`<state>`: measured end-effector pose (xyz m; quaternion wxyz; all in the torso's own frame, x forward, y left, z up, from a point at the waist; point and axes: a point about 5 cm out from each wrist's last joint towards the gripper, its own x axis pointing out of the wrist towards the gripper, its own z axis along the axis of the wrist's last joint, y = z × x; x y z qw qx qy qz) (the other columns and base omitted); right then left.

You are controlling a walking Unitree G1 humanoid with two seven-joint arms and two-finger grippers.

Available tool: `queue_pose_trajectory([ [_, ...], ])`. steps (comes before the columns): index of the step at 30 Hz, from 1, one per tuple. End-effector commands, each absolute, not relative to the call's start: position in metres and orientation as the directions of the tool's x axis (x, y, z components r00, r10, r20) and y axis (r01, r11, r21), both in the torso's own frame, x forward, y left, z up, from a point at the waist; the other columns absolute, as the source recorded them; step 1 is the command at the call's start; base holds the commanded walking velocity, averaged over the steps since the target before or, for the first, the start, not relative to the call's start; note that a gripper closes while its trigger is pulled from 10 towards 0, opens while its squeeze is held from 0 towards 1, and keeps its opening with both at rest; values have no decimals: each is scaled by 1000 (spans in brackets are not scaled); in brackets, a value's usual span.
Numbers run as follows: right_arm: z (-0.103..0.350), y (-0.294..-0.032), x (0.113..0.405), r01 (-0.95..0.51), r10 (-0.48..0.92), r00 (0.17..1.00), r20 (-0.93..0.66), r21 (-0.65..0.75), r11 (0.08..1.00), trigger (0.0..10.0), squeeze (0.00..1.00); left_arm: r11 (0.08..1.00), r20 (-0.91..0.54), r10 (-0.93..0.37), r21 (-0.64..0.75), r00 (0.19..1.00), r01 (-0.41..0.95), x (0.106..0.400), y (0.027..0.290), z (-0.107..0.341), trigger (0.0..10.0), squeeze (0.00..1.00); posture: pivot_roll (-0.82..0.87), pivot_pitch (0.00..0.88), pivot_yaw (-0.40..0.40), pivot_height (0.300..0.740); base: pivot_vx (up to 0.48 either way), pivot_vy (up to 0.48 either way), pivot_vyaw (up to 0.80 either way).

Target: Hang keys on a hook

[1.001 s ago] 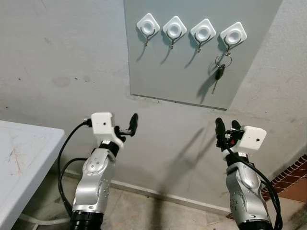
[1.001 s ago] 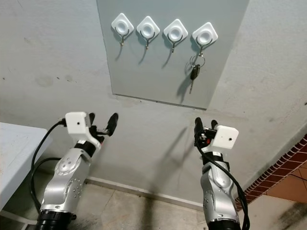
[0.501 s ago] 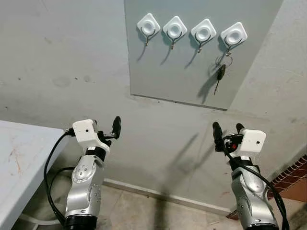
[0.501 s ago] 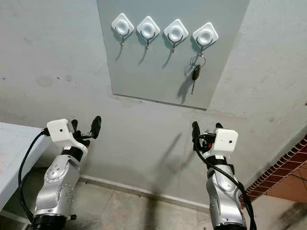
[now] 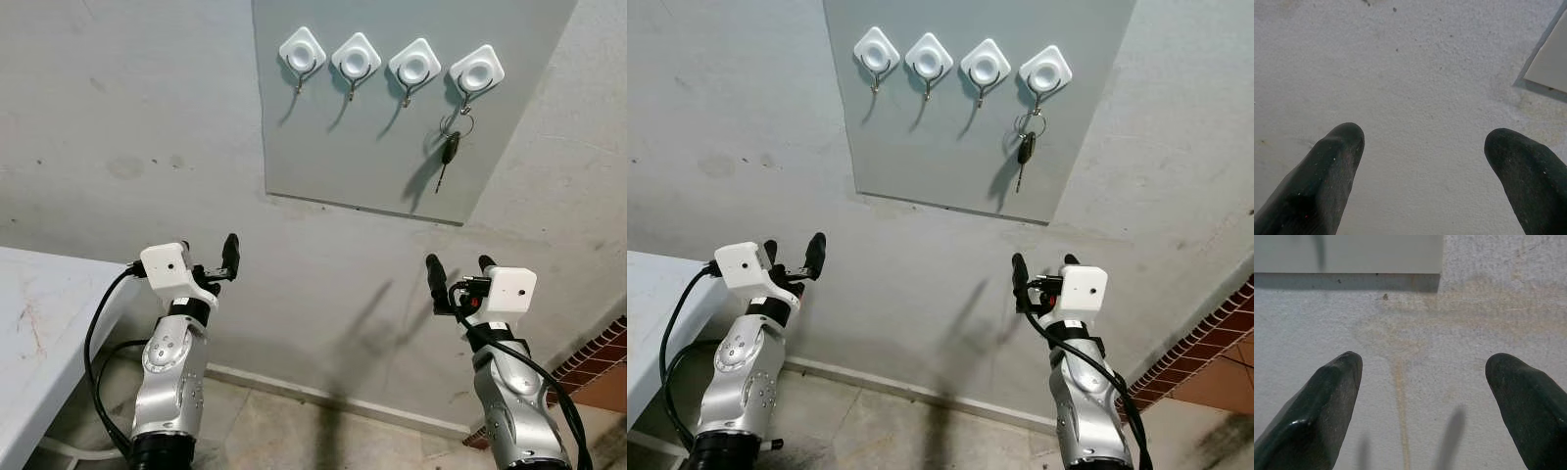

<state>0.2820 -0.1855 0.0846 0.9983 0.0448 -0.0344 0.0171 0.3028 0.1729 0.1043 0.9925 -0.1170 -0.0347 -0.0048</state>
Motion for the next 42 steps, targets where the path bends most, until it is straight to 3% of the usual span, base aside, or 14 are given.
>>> queue_pose_trajectory([
  [1, 82, -186, 281, -45, 38, 997, 66, 101, 994, 10000, 1000, 967, 94, -17, -253, 995, 40, 307, 173, 108, 10000, 0, -14, 0, -17, 740, 0, 0, 0],
  [8, 83, -187, 282, -38, 34, 997, 63, 68, 997, 10000, 1000, 972, 97, -35, -229, 995, 56, 302, 171, 105, 10000, 0, -11, 0, -18, 740, 0, 0, 0],
  [9, 82, -187, 282, -39, 35, 998, 57, 67, 997, 10000, 0, 973, 99, -35, -224, 994, 57, 302, 171, 105, 10000, 0, -11, 0, -18, 740, 0, 0, 0],
  [15, 84, -189, 283, -39, 38, 998, 57, 23, 999, 10000, 0, 975, 108, -54, -211, 993, 76, 305, 167, 108, 10000, 0, -23, 0, -19, 740, 0, 0, 213],
  [24, 92, -188, 284, -74, 83, 993, 85, -96, 993, 10000, 0, 979, 128, -86, -174, 988, 108, 306, 161, 116, 10000, 0, -29, 0, -20, 740, 0, 0, 800],
  [42, 95, -184, 288, -107, 114, 989, 91, -81, 991, 10000, 0, 980, 132, -80, -170, 988, 102, 307, 160, 118, 10000, 0, -16, 0, -29, 740, 0, 0, 800],
])
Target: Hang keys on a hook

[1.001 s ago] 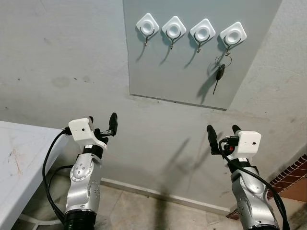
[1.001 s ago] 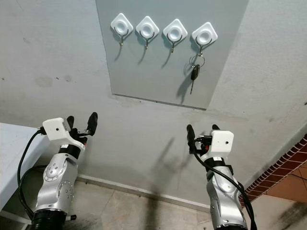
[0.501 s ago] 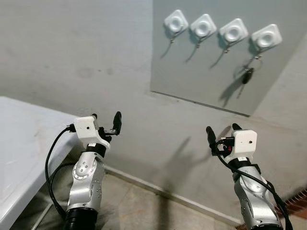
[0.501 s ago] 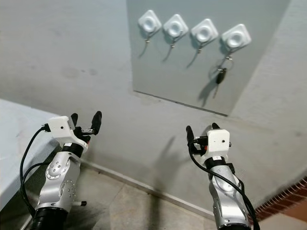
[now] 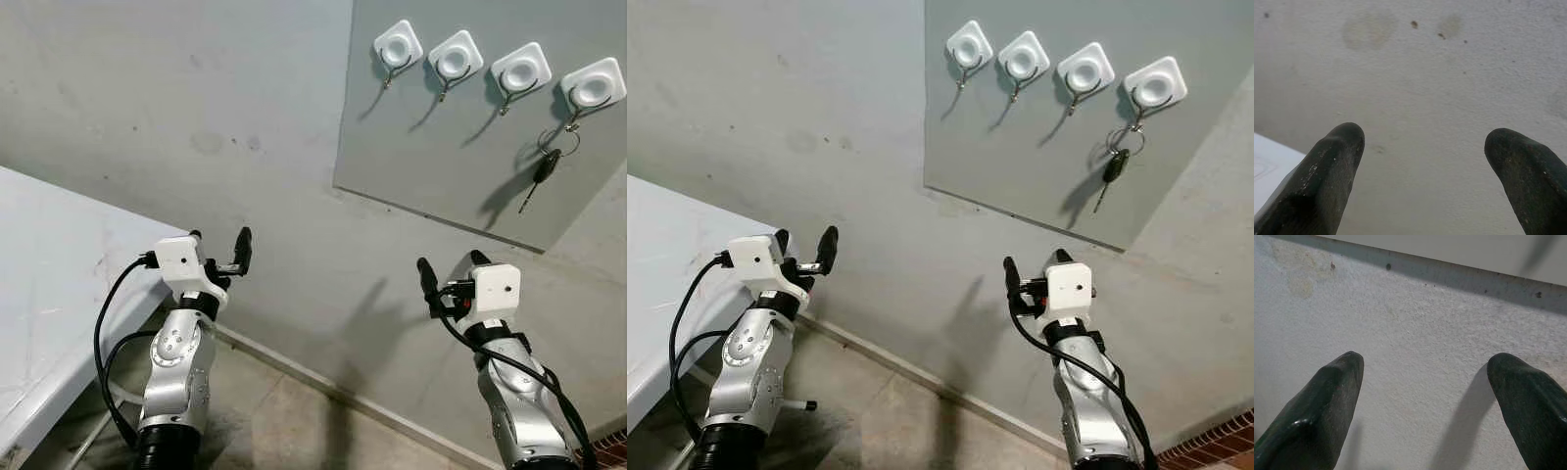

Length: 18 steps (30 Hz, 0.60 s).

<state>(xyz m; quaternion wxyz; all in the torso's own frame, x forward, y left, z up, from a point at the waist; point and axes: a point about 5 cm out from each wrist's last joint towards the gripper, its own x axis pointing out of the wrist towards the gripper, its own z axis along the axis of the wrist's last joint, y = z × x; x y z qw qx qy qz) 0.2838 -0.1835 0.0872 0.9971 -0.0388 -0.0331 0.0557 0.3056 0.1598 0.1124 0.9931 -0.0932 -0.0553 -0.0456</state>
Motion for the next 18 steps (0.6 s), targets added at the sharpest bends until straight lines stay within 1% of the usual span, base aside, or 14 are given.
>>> queue_pose_trajectory([
  [1, 96, -184, 288, -110, 117, 989, 90, -79, 991, 10000, 0, 980, 133, -80, -170, 988, 102, 307, 160, 118, 10000, 0, -15, 0, -29, 740, 0, 0, 800],
  [18, 96, -183, 285, -130, 138, 987, 87, -89, 988, 10000, 0, 978, 125, -94, -175, 988, 115, 307, 156, 118, 10000, 0, -22, 0, -32, 740, 0, 0, 800],
])
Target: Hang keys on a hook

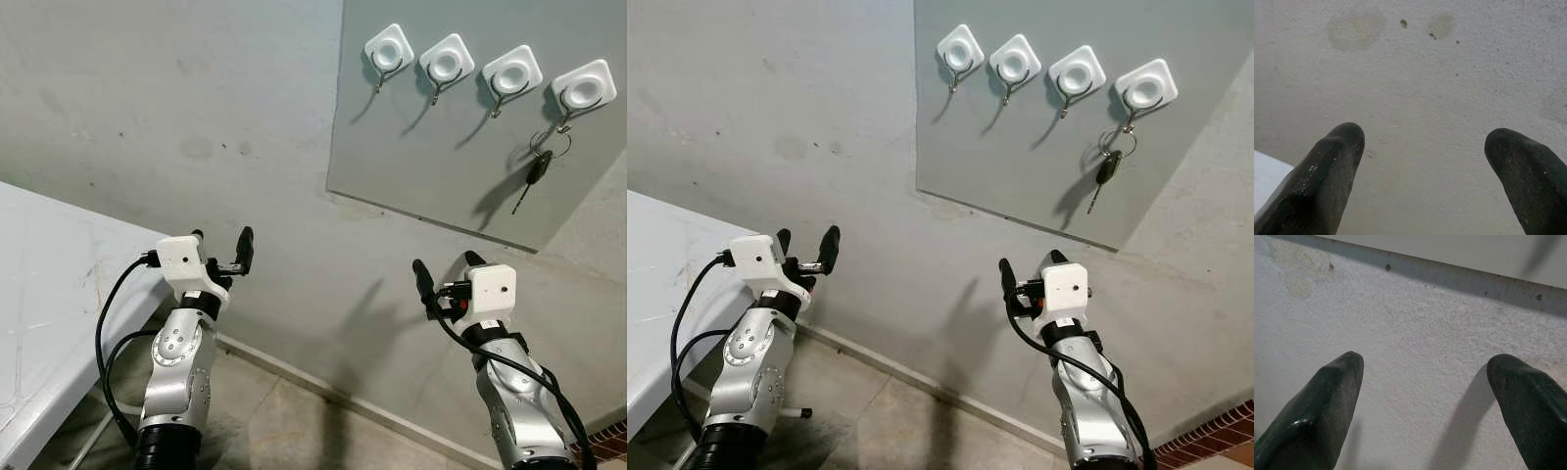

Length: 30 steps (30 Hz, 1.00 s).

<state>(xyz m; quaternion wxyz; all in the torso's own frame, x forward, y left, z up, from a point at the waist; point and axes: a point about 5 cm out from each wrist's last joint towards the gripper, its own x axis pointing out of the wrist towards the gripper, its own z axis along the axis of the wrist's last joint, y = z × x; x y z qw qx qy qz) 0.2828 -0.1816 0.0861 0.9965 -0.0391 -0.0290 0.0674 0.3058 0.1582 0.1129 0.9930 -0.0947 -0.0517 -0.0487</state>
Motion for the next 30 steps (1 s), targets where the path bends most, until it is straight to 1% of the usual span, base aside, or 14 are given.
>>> queue_pose_trajectory([
  [1, 96, -183, 285, -132, 140, 986, 87, -89, 987, 10000, 0, 978, 124, -96, -175, 988, 117, 307, 156, 118, 10000, 0, -22, 0, -32, 740, 0, 0, 800],
  [18, 94, -181, 282, -146, 153, 984, 86, -86, 986, 10000, 0, 978, 118, -113, -160, 987, 131, 305, 155, 116, 10000, 0, -21, 0, -29, 740, 0, 0, 800],
  [30, 93, -180, 277, -145, 151, 985, 88, -70, 987, 10000, 0, 975, 119, -137, -157, 983, 155, 299, 146, 116, 10000, 0, -20, 0, -25, 740, 0, 0, 800],
])
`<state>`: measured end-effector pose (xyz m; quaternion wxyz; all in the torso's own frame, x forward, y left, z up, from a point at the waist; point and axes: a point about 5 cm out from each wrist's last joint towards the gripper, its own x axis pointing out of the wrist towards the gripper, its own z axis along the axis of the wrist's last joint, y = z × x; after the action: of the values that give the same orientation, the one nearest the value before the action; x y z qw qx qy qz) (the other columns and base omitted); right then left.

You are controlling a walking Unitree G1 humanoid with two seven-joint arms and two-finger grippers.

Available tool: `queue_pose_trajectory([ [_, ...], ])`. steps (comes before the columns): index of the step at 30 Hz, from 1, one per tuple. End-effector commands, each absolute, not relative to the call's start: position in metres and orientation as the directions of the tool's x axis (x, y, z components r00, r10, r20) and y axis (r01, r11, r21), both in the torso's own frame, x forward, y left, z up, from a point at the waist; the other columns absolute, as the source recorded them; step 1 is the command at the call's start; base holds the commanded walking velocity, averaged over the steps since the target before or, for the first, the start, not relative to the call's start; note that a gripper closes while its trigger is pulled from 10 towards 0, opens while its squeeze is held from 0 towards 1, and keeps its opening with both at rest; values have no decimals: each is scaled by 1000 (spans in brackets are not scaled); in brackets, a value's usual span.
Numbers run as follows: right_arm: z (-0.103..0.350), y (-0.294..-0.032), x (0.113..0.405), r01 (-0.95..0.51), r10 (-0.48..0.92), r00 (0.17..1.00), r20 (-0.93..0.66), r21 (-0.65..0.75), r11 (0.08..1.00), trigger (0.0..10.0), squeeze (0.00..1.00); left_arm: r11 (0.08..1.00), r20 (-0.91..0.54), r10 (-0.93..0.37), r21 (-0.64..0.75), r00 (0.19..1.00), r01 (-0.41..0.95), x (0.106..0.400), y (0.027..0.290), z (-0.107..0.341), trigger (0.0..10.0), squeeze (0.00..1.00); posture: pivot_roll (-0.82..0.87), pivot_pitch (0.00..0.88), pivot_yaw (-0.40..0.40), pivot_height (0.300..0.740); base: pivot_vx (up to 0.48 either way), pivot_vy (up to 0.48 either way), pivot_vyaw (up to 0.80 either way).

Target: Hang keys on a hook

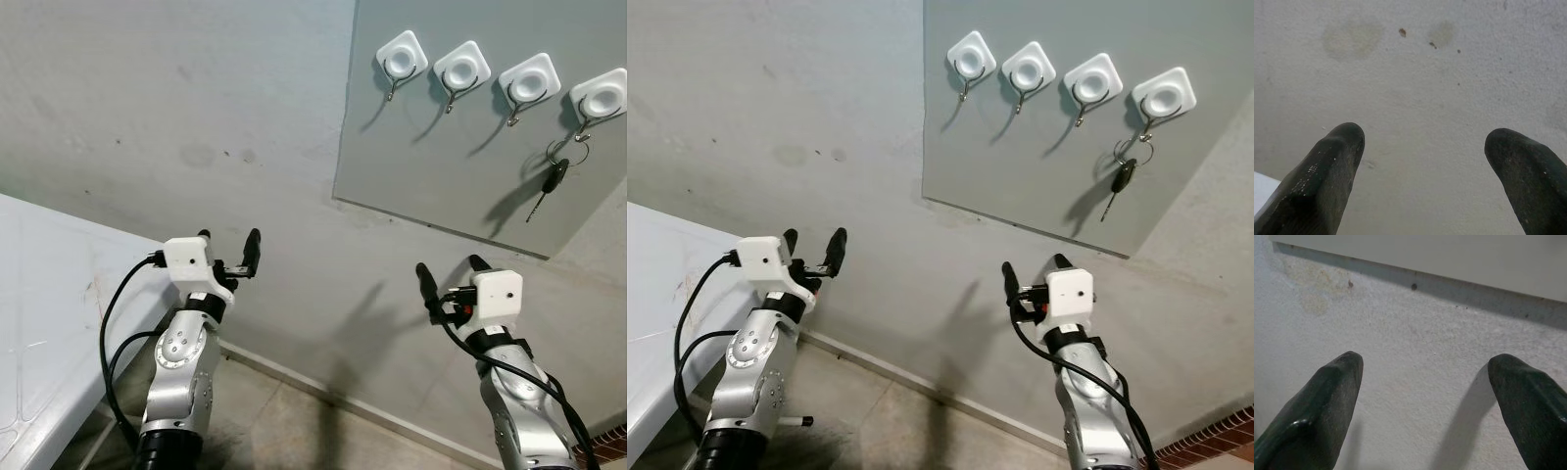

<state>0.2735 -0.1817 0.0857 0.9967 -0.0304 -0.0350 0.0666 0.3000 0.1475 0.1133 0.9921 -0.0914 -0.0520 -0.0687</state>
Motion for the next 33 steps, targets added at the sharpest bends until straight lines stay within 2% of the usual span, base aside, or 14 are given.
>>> queue_pose_trajectory([
  [1, 93, -179, 276, -145, 151, 985, 88, -69, 987, 10000, 0, 975, 119, -138, -157, 983, 156, 299, 146, 116, 10000, 0, -19, 0, -24, 740, 0, 0, 800],
  [8, 94, -180, 277, -140, 145, 985, 97, -54, 989, 10000, 0, 976, 123, -141, -151, 982, 159, 299, 146, 118, 10000, 0, -17, 0, -25, 740, 0, 0, 799],
  [10, 95, -180, 277, -139, 139, 985, 107, -7, 990, 10000, 0, 976, 125, -142, -149, 982, 160, 299, 145, 118, 10000, 0, -14, 0, -27, 740, 0, 0, 0],
  [20, 97, -179, 276, -147, 146, 982, 121, -4, 989, 10000, 0, 976, 131, -139, -152, 982, 158, 295, 146, 120, 10000, 0, -6, 0, -29, 740, 0, 0, 0],
  [24, 99, -177, 276, -169, 175, 978, 116, -62, 984, 10000, 0, 976, 136, -136, -150, 981, 156, 295, 146, 122, 10000, 0, -5, 0, -31, 740, 0, 0, 0],
  [33, 99, -176, 277, -180, 188, 976, 112, -75, 981, 10000, 0, 978, 140, -114, -158, 984, 136, 295, 150, 124, 10000, 0, 4, 0, -40, 740, 0, 0, 800],
])
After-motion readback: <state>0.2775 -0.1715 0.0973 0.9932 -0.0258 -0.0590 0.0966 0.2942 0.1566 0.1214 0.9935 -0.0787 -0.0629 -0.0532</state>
